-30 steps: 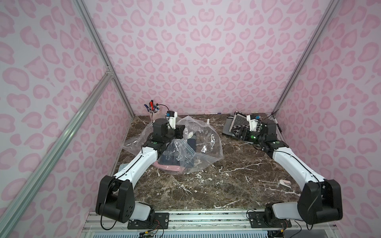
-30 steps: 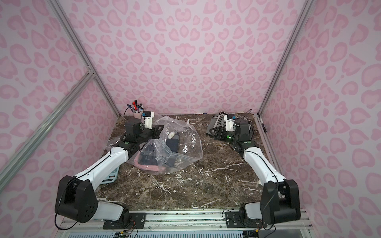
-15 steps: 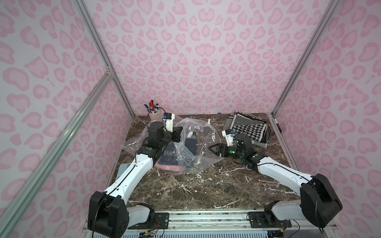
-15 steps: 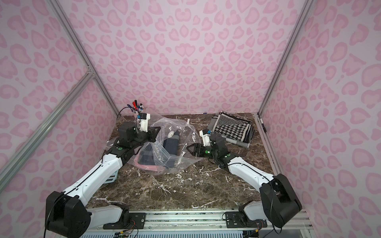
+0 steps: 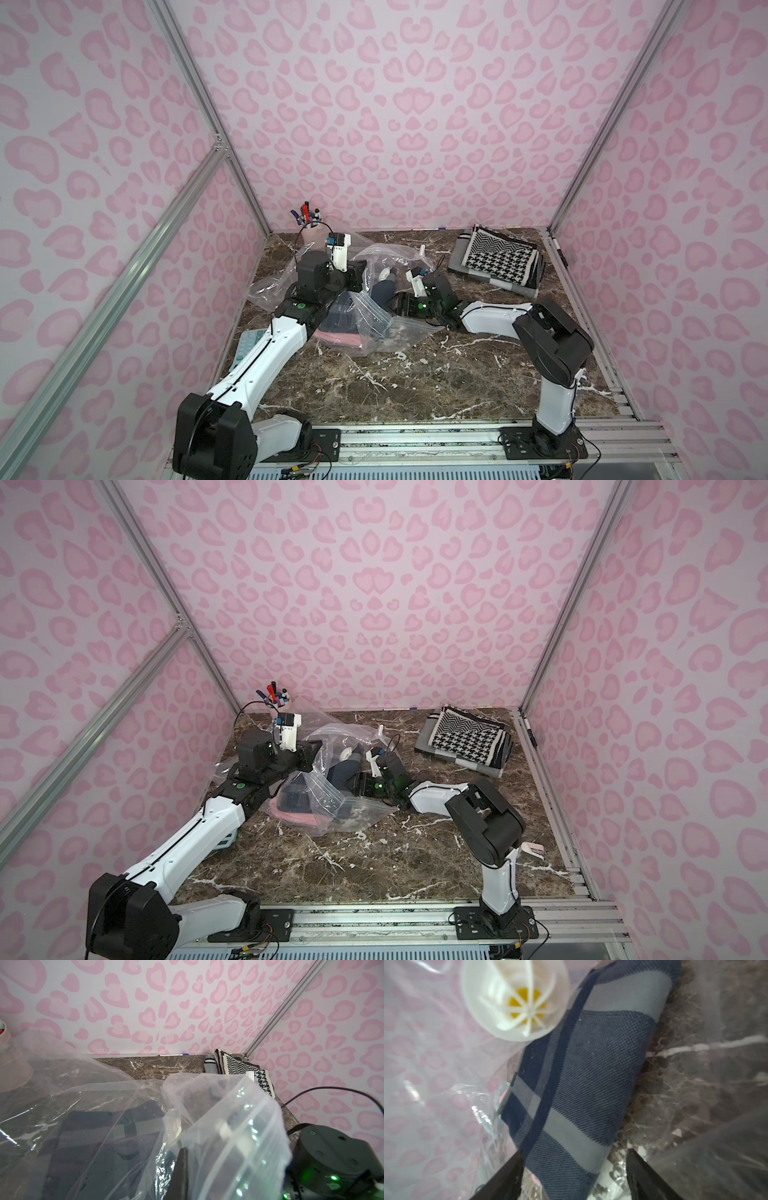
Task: Take the blanket out of the vacuum bag
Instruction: Take out the blanket from the vacuum bag.
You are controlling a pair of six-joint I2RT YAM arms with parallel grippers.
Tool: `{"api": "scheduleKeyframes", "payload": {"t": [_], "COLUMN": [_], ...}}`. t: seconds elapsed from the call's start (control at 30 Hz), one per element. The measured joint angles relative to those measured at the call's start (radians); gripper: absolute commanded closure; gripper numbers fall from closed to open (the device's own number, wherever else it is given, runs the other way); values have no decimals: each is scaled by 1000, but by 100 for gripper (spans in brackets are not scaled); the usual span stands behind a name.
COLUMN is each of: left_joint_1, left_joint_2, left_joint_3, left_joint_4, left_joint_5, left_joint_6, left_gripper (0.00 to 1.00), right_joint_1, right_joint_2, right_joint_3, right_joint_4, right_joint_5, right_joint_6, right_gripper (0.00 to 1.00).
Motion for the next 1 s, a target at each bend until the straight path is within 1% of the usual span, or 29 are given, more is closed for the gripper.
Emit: {"api": "scheduleKeyframes", "payload": {"t": [0.27,0.53,0.77,0.8,0.9,1.0], "left_joint_1": [-2,-2,-1,-1,-1,-1], "left_joint_2": [-11,-18,-10,-10,-9,-3], "left_joint_3": [-30,-52,-54,-55,-57,-59], "left_joint_4": [6,17,19,19,19,23], "left_joint_5": [-1,-4,-4,-4,-4,-4], "left_joint_6": [0,-7,-11,-11,-11,-11], "left_gripper": [96,96,96,96,96,96], "right_joint_1": [2,13,14,14,14,14], "right_joint_2": [102,146,195,200,217,237], "right_joint_3": [46,58,59,60,74,92], "right_joint_4": [86,103,192,203,220,229], "right_joint_5": [12,32,16,13,5,-8], "right_joint_6": [-1,-10,-16,-16,-16,-15], "right_gripper": [22,23,25,25,32,41]}}
